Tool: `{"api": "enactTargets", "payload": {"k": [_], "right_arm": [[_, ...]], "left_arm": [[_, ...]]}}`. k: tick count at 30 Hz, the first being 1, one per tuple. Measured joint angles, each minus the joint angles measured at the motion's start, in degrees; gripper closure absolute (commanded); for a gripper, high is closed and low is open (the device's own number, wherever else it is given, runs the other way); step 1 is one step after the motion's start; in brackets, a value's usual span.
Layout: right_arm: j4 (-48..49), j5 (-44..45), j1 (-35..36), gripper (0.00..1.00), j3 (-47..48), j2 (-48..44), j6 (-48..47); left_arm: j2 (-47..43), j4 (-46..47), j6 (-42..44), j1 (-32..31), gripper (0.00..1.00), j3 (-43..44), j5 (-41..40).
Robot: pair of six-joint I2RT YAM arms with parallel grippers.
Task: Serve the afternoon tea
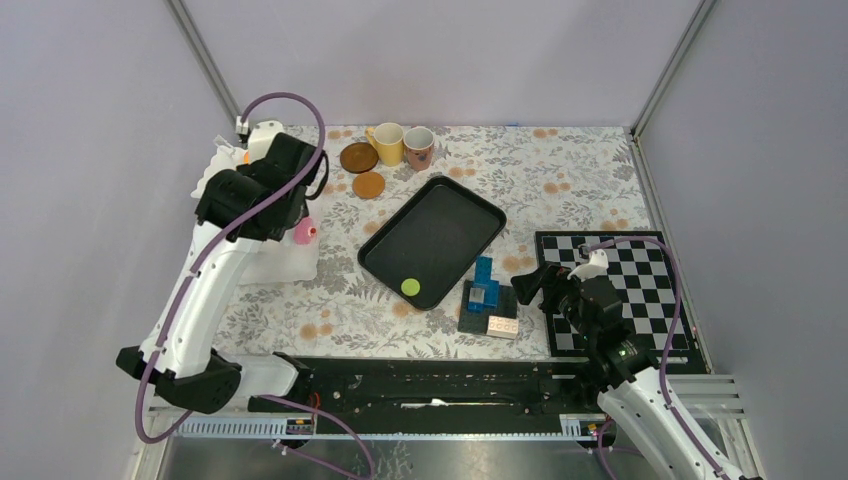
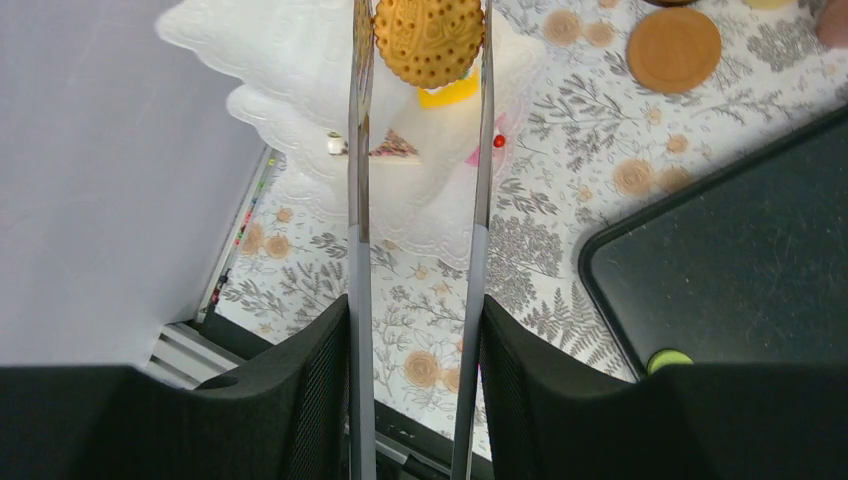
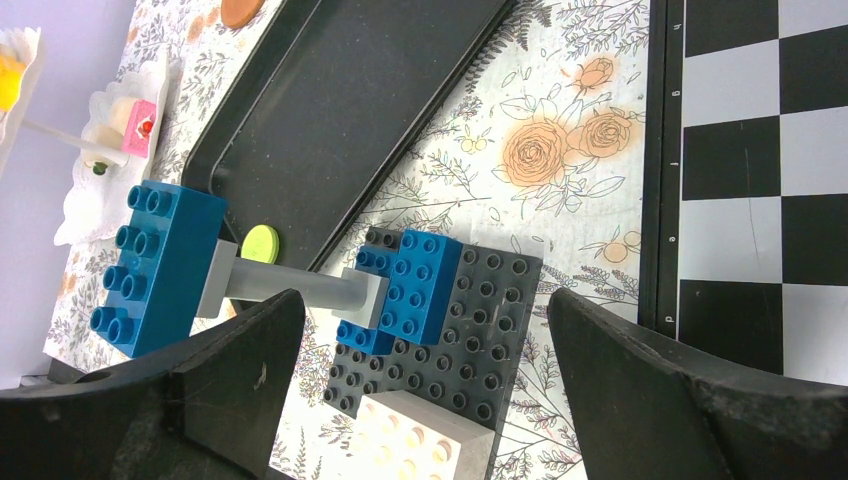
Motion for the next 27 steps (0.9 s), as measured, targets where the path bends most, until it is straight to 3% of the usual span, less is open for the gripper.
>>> {"api": "enactTargets", "payload": {"k": [13,27], "right_arm": [[0.0,0.0,0.0,0.02,-0.02,0.0,0.0],[0.02,0.0,0.0,0.02,-0.07,0.0,-0.02]], "left_arm": [[-1.05,1.11,3.39,6.38,1.0,1.42,-4.26],[-3.3,9.66,8.28,13.77,1.0,-9.25,-6.27]]}}
